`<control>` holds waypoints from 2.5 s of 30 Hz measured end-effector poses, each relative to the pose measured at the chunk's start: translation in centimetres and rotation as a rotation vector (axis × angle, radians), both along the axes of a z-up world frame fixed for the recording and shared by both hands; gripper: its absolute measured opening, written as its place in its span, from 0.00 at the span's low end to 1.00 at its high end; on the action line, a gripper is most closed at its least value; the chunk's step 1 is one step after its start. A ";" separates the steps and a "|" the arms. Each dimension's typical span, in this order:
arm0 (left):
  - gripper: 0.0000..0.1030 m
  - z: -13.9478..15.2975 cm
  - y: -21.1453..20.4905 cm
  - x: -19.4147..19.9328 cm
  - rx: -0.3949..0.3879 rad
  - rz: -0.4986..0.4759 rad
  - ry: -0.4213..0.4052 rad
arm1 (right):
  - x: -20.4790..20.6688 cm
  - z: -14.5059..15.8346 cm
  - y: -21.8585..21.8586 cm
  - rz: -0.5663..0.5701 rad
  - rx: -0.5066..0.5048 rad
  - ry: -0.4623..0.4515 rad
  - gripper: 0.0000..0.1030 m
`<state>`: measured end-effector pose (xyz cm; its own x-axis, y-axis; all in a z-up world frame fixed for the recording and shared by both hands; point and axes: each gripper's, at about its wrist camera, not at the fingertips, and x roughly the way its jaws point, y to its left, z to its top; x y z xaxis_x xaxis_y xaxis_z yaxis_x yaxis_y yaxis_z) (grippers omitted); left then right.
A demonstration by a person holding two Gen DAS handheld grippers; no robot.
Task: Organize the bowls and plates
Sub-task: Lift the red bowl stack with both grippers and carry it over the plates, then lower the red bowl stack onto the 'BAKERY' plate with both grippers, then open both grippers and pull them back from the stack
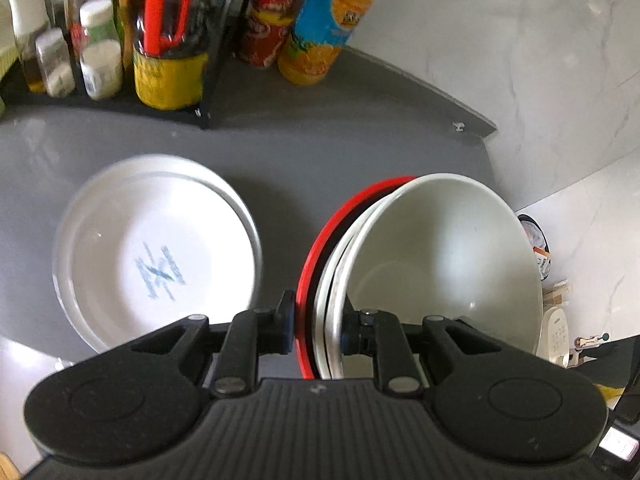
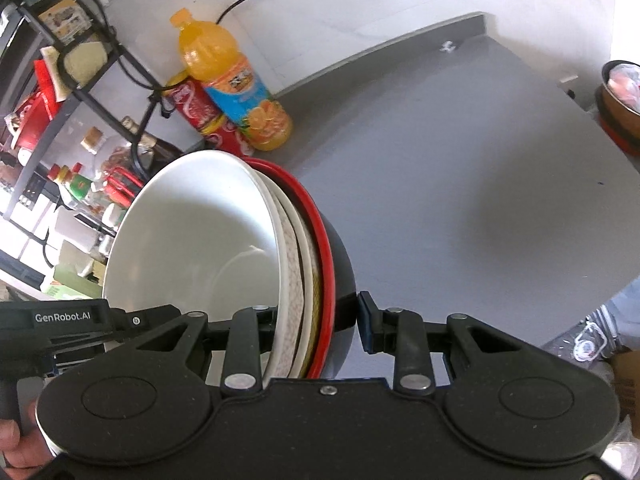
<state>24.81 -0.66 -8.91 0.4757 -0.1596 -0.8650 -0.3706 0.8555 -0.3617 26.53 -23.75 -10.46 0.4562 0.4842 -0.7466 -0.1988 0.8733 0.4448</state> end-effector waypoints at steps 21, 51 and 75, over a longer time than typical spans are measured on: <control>0.17 -2.0 12.4 -1.5 -0.019 0.086 0.052 | -0.4 -2.1 11.5 0.076 -0.041 0.079 0.29; 0.18 -6.9 17.8 0.3 -0.056 0.018 0.170 | -0.4 -5.8 15.3 0.025 -0.107 0.202 0.29; 0.68 -4.1 15.5 0.1 0.050 -0.040 0.140 | -3.5 -1.6 9.8 -0.006 -0.014 0.083 0.60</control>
